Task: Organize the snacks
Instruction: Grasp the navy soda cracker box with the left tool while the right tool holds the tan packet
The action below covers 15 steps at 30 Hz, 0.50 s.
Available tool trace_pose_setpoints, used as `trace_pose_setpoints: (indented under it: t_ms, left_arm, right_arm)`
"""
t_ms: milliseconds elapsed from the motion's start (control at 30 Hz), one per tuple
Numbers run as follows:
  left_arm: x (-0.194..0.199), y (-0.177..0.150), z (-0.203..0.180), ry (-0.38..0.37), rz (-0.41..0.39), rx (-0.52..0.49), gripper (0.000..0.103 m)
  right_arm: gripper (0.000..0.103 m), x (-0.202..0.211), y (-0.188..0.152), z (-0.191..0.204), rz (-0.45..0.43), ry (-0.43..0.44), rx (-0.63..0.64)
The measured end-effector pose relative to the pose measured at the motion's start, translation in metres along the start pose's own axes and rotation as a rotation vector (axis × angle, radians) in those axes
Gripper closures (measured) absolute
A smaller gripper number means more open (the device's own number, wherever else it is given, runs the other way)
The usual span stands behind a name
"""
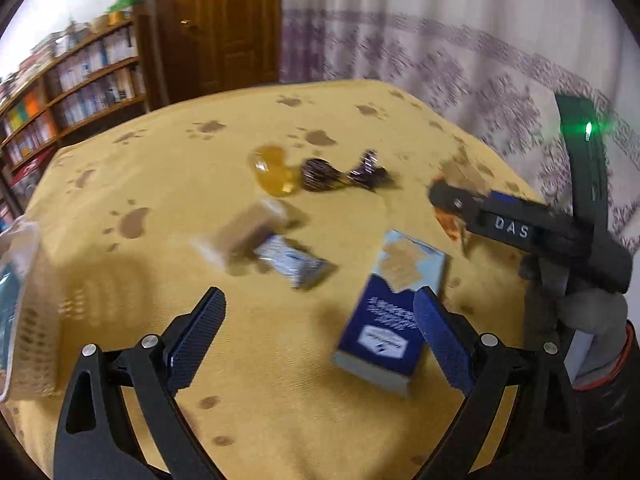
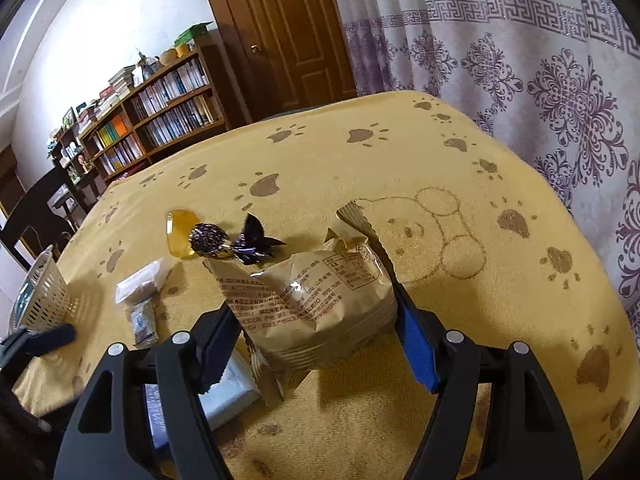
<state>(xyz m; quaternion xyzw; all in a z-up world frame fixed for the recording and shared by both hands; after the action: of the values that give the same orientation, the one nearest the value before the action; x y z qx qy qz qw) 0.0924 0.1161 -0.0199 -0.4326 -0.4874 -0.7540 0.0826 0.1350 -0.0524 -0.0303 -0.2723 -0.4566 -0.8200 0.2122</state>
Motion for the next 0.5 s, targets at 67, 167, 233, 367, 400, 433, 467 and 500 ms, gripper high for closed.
trace_pose_setpoints:
  t_ms: [67,167,233,367,400,433,467,500]
  left_arm:
    - [-0.008,0.002,-0.010,-0.022,0.010,-0.019,0.007]
    - [-0.020,0.003,-0.026,-0.046,0.026,-0.060,0.007]
    - [-0.028,0.004,-0.036,-0.058,0.036,-0.086,0.007]
    - [-0.042,0.002,-0.043,-0.045,0.059,-0.106,0.007]
    - [-0.046,0.001,-0.044,-0.037,0.065,-0.111,0.011]
    - [-0.048,0.001,-0.044,-0.032,0.071,-0.116,0.017]
    - [-0.051,-0.001,-0.046,-0.032,0.081,-0.124,0.019]
    - [-0.053,-0.002,-0.047,-0.036,0.086,-0.126,0.021]
  right_arm:
    - [0.031,0.000,0.000,0.000,0.000,0.003,-0.001]
    - [0.031,-0.002,0.000,-0.001,0.001,0.002,-0.009]
    - [0.031,-0.001,-0.001,-0.001,-0.002,0.002,-0.009]
    - [0.031,-0.001,-0.001,-0.001,-0.003,0.002,-0.010]
    - [0.031,-0.001,-0.001,-0.001,-0.003,0.003,-0.009]
    - [0.031,-0.001,-0.001,-0.001,-0.003,0.003,-0.008]
    - [0.031,-0.001,-0.001,-0.001,-0.004,0.003,-0.006]
    - [0.031,-0.001,0.000,-0.001,-0.004,0.003,-0.004]
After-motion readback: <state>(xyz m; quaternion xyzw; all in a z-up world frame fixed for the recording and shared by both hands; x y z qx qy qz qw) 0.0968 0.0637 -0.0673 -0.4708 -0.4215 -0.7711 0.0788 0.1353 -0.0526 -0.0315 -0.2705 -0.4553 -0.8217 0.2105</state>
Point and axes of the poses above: each gripper's, at about its wrist camera, not at the fingertips, and x roughly against the way its jaws point, z to its left, y to its top, the point moved 9 cm from there along -x, roughly the way its jaws point, and after that the axes turned 15 degrees about -x, right-handed, at the moved point
